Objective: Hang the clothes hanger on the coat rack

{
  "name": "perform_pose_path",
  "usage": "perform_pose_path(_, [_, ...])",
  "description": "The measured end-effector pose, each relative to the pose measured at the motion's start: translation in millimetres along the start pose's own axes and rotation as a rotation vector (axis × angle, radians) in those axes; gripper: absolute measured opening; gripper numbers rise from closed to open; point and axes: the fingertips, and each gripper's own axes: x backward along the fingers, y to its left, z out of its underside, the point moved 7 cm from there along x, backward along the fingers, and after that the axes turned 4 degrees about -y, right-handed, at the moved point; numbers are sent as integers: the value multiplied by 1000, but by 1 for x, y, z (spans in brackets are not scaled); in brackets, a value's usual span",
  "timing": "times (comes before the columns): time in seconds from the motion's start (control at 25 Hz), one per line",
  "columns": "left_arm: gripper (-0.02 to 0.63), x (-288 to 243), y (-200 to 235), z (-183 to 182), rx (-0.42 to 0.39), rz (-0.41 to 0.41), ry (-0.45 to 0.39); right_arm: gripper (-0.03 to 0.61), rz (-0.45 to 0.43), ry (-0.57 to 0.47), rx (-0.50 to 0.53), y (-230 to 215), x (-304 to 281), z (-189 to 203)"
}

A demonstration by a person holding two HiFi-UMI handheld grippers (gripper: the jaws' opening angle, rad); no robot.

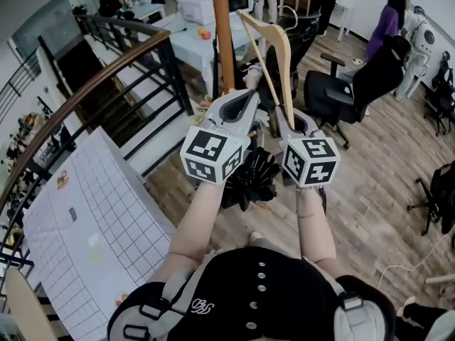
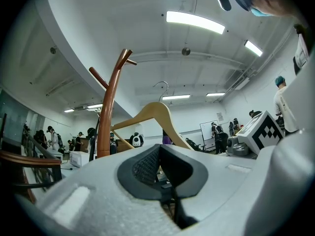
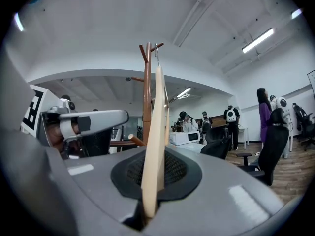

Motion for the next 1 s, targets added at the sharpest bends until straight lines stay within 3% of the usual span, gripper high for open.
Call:
perform_pose_path(0.48, [-3,-40,22,-30,32,45,-75,-5,-55,-80,32,-14,-48,-55])
perform_pose_path(1.0, [-3,-68,58,-68,-44,26,-152,-5,-73,-205,165,-20,-97,-128])
